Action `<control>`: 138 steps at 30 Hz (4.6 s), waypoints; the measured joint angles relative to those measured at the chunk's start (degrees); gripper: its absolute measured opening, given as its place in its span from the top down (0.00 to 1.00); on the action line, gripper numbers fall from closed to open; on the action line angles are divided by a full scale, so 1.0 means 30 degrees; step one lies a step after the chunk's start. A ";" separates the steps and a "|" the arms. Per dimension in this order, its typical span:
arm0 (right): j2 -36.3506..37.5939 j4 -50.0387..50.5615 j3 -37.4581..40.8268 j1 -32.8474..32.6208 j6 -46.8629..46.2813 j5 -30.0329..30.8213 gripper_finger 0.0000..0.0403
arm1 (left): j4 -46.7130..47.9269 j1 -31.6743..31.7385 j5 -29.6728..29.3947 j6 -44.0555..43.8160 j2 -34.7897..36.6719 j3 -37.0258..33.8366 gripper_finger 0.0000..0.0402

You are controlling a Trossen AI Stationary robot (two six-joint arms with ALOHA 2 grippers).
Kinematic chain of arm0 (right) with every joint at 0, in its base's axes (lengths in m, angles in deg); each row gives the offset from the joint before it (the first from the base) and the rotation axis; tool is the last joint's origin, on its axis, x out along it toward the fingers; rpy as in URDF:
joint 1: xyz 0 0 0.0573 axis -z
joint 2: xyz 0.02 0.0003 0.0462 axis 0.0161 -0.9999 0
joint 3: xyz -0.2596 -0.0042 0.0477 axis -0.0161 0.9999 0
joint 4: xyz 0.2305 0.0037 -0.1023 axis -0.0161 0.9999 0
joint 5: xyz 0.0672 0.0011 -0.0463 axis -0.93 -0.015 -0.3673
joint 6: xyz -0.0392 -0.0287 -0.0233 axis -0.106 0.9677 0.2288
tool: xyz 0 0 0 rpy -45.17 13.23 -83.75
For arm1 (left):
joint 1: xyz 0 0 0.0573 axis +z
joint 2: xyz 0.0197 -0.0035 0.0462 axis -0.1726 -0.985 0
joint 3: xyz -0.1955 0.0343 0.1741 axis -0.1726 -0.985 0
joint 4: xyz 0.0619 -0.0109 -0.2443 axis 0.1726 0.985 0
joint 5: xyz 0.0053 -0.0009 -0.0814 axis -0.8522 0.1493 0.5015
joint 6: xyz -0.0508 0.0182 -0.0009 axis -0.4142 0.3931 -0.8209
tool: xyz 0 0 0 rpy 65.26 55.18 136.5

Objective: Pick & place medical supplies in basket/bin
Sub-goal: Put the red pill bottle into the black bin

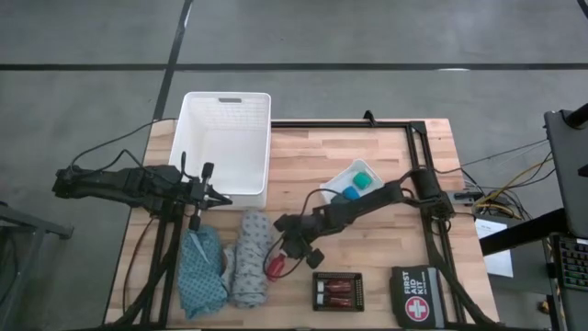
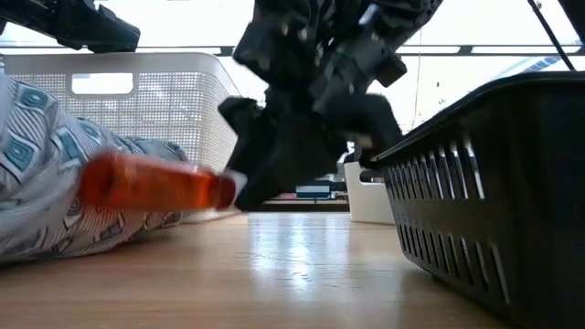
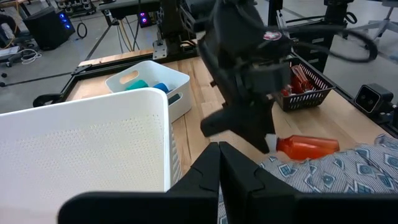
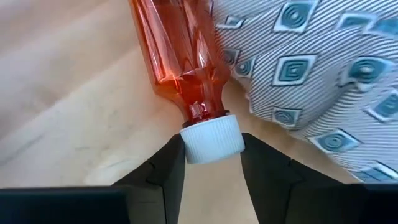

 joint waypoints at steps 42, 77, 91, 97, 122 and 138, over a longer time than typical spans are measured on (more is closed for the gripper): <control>0.6296 0.8734 0.0187 -0.4113 -1.6502 1.0246 0.66 | 0.0007 0.0000 0.0000 0.0000 0.0000 0.0006 0.99; 0.5445 1.2979 0.0495 -1.2723 -3.1324 1.3475 0.66 | 0.0007 0.0000 0.0004 0.0000 0.0002 0.0007 0.99; 0.4492 1.2939 0.0750 -1.2925 -3.2777 1.2874 0.66 | 0.0007 0.0000 0.0004 0.0000 0.0000 0.0000 0.99; 0.4492 1.2881 0.0906 -1.2925 -3.2973 1.2857 0.66 | 0.0007 0.0000 0.0001 0.0000 0.0005 0.0007 0.99; 0.4492 1.1110 0.2638 -1.2910 -3.4449 1.2911 0.62 | 0.0007 0.0000 -0.0003 0.0000 0.0000 0.0007 0.99; 0.4538 1.0455 0.2696 -1.2925 -3.3906 1.2932 0.55 | 0.0007 0.0000 0.0004 0.0000 0.0001 0.0007 0.99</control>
